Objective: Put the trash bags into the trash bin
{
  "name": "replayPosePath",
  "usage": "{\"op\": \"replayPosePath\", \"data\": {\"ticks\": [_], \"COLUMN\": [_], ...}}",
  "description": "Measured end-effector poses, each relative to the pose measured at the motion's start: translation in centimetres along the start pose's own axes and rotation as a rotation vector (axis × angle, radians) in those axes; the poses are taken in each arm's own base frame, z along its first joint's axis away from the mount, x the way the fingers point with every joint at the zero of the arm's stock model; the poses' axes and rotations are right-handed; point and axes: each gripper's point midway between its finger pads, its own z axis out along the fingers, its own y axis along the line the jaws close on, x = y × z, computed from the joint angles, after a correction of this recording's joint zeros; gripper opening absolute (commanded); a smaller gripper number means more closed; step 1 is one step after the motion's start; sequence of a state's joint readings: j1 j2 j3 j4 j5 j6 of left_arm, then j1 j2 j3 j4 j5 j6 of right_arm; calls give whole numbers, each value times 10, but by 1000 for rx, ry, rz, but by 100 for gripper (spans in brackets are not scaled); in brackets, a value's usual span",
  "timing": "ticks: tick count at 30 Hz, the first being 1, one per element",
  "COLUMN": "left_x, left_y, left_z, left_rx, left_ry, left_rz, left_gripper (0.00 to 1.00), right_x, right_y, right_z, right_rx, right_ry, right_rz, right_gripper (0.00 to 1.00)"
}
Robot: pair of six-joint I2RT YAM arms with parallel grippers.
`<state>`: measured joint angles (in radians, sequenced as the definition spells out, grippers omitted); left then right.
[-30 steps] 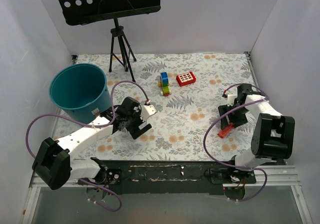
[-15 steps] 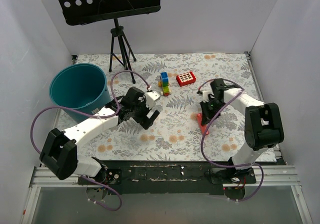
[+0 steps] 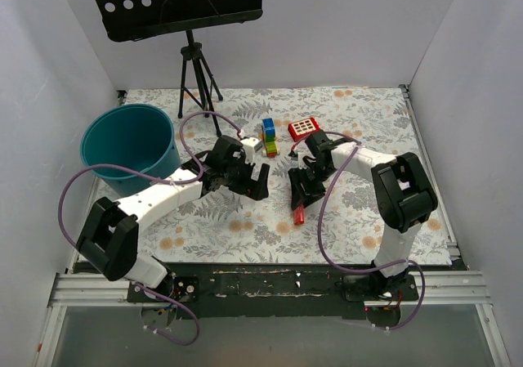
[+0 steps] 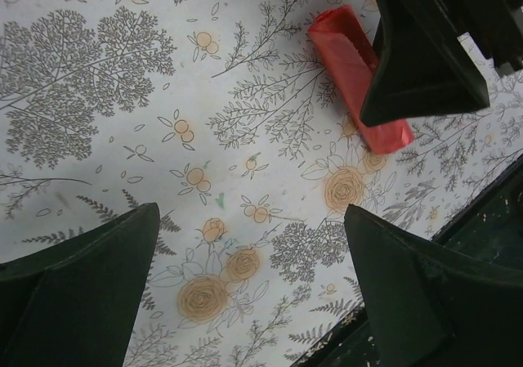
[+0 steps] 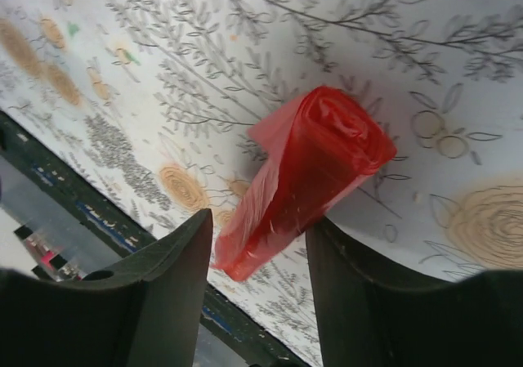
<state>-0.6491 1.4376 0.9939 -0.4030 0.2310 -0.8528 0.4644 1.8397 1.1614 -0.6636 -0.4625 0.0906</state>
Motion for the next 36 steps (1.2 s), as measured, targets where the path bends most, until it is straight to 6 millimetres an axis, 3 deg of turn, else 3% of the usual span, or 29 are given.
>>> {"op": "replayPosePath", "data": {"ticks": [3,8,11,15,24,28,33,36], "left_x": [6,9,5,3,3,12,26,33], "left_y": [0,-2,-8,-12,-12,-10,-5,-2], "left_z": [10,15,17,22,25,24,23,24], "left_rx": [1,6,38,66,70,61,48,42], "left_ry": [26,39,29,23,18,31,54,69], "left_rz": [-62,-117,-133,-151,-156,-161,-190,-210], "left_gripper": [97,88,83,83,86,87,87,86], "right_x": [0,-8,-3,-3,-5,-11,-19,-16], "right_y": [9,2,3,3,-14,-1,35,43], "right_z": [-1,-17,-21,-20,-7,-1,7,11], "right_rx": [-44,-59,-72,-65,23,22,-6,13], "right_ry": [-1,-65,-72,-72,-42,-28,-25,-21], "right_rz": [8,34,33,4,-36,-75,-178,-220], "right_gripper": [55,50,40,33,32,33,33,32]}}
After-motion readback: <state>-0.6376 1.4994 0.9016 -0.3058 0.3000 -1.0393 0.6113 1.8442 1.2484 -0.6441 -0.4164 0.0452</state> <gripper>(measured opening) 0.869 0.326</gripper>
